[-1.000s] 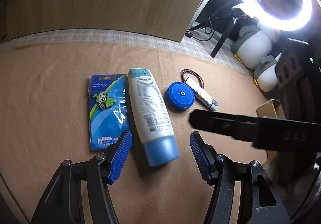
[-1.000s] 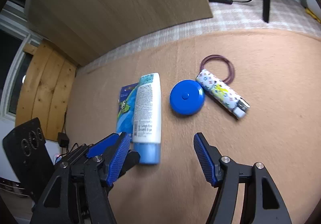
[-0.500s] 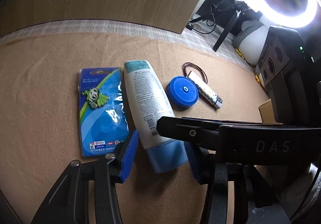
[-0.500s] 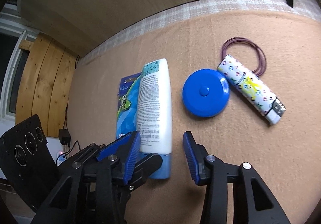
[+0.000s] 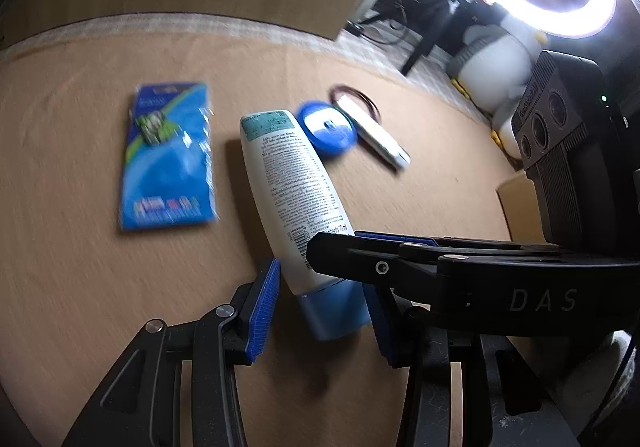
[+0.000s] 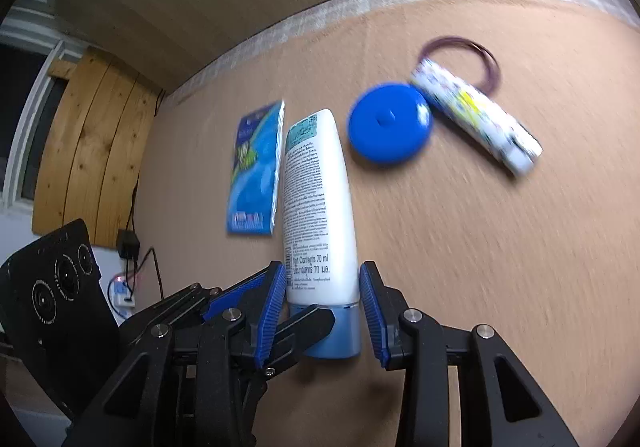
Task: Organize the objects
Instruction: 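Close the right tool on the blue cap of the sunscreen bottle, then carry the sunscreen bottle with the right tool into the box and release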
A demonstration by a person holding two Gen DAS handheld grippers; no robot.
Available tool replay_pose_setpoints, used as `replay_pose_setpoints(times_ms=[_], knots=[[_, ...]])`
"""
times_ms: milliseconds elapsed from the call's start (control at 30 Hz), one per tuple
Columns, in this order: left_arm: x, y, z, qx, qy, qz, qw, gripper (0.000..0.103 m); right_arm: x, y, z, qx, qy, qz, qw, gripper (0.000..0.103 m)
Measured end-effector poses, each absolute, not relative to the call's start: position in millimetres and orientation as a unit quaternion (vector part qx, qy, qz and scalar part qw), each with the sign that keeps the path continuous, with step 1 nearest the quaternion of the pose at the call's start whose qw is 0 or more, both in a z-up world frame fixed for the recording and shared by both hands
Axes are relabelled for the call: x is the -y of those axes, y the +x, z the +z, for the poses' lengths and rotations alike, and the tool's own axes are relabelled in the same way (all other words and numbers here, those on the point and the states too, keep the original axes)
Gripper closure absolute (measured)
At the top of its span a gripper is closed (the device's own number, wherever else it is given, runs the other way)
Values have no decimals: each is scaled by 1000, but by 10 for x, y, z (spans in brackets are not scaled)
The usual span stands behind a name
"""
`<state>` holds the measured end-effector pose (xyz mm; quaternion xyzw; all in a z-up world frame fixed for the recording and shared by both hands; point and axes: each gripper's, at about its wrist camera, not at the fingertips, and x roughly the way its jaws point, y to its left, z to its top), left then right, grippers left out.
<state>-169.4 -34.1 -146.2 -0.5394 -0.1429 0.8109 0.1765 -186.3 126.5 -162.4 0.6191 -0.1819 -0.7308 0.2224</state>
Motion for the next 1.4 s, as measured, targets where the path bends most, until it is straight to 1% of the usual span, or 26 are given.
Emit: replay_pose_setpoints(times_ms=[300, 467, 700, 833, 900, 933, 1267, 1400], knots=[[-89, -1175, -1445, 126, -543, 806, 200, 58, -1638, -1465, -1597, 172, 614, -743, 206, 68], [-347, -964, -1435, 112, -548, 799, 222, 58, -1923, -1228, -1630, 194, 609, -746, 187, 68], [-725, -741, -1422, 93, -552, 788, 255, 57, -2261, -962, -1618, 195, 605, -754, 164, 68], [-857, -674, -1411, 80, -550, 788, 266, 56, -2365, -874, -1621, 199, 605, -755, 158, 68], [-895, -670, -1430, 81, -554, 784, 267, 51, -2370, -864, -1615, 194, 605, -756, 158, 68], [-909, -676, -1448, 83, -557, 782, 266, 50, -2372, -864, -1615, 190, 606, -756, 161, 68], [-935, -708, -1467, 98, -559, 780, 262, 49, -2334, -857, -1600, 160, 609, -759, 168, 66], [-972, -704, -1417, 101, -556, 782, 263, 49, -2361, -846, -1572, 165, 606, -760, 164, 66]])
